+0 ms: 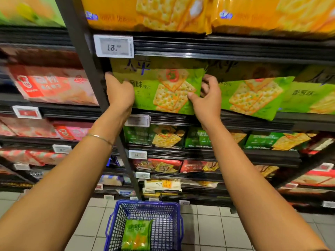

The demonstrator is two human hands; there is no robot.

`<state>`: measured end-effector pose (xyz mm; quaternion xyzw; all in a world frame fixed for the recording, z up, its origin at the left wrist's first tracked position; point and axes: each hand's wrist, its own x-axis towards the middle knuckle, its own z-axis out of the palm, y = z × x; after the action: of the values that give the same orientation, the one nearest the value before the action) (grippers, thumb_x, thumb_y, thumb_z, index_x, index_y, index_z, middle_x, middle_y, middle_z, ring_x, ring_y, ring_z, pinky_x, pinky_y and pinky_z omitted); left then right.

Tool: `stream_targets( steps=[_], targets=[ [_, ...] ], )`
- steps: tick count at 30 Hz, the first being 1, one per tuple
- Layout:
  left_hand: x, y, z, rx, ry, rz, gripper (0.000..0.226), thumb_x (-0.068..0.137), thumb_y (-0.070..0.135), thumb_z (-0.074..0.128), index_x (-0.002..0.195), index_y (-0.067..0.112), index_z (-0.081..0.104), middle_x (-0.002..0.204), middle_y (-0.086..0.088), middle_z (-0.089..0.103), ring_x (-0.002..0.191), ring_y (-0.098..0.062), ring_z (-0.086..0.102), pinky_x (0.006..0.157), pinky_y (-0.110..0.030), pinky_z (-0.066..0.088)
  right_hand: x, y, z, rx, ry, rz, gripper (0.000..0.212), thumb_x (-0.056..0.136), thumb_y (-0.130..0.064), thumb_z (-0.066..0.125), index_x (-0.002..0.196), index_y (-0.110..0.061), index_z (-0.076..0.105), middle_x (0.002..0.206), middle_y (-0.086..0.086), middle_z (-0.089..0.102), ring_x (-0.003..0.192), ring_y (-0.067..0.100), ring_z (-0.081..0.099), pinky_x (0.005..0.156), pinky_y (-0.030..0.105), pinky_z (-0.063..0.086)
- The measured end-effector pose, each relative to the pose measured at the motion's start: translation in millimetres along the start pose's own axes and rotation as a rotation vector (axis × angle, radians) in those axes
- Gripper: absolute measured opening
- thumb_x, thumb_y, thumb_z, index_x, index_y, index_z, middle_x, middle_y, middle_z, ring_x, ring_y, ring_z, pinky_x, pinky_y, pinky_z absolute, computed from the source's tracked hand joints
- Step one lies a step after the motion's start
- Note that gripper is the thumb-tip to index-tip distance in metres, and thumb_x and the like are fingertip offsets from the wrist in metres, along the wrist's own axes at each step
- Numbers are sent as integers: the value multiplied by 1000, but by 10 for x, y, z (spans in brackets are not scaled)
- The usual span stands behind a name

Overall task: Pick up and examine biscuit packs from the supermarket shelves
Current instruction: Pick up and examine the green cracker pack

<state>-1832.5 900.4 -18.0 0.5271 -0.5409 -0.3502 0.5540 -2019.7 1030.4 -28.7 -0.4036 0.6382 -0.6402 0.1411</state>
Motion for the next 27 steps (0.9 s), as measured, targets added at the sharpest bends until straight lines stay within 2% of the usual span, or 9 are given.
stream_targets(
  steps=[1,3,5,7,12,15,19,24,27],
  targets=[
    [-41,-3,10,17,6,-1,55,99,3,50,152,0,36,145,-13,56,131,-25,55,110,-23,39,21,12,51,-19,7,4,55,88,6,71,136,-9,50,133,3,66,126,19,63,105,28,52],
    [-164,-25,23,78,5,43,71,101,5,53,161,0,17,165,-18,33,151,-29,34,123,-24,20,66,35,139,-40,40,5,51,89,5,70,133,-11,52,132,6,66,128,18,61,106,34,52],
    [-341,-64,41,168,-34,121,91,99,11,61,161,-6,-3,171,-24,6,159,-32,10,126,-26,4,109,60,198,-56,71,20,47,89,5,69,130,-12,52,131,7,66,126,18,62,106,41,53],
    [-522,-87,66,265,-75,188,107,95,17,66,158,-9,-16,169,-30,-8,159,-39,-3,130,-39,0,140,84,231,-76,89,42,46,90,6,67,130,-11,51,131,9,65,127,19,61,107,44,52],
    [-773,-95,136,420,-96,312,117,89,24,73,158,-9,-14,160,-41,-24,154,-52,-17,128,-51,-3,139,109,282,-88,128,51,44,92,5,64,131,-11,51,130,10,66,127,18,59,105,44,53],
    [-957,-117,260,510,-75,450,115,86,31,73,162,-4,-5,161,-41,-24,154,-53,-18,125,-65,8,124,113,305,-67,107,27,45,91,6,63,131,-10,51,127,10,66,123,21,61,104,45,53],
    [-1073,-125,455,619,-135,615,113,82,29,72,167,17,-1,168,-30,-18,156,-47,-17,118,-76,17,131,154,241,-30,18,16,47,90,8,63,132,-9,50,127,10,65,125,21,61,107,44,53],
    [-1042,-149,563,733,-141,678,114,78,36,74,167,22,4,169,-30,-11,156,-51,-12,119,-75,14,160,146,-17,-74,-116,-9,52,94,10,58,140,-13,53,136,5,62,130,18,59,107,27,50],
    [-1070,-150,624,753,-113,712,117,76,40,74,167,18,5,169,-30,-8,157,-50,-10,123,-71,10,91,124,-241,-119,37,-73,40,94,5,58,129,-14,65,124,1,68,114,14,64,96,28,54]
  ],
)
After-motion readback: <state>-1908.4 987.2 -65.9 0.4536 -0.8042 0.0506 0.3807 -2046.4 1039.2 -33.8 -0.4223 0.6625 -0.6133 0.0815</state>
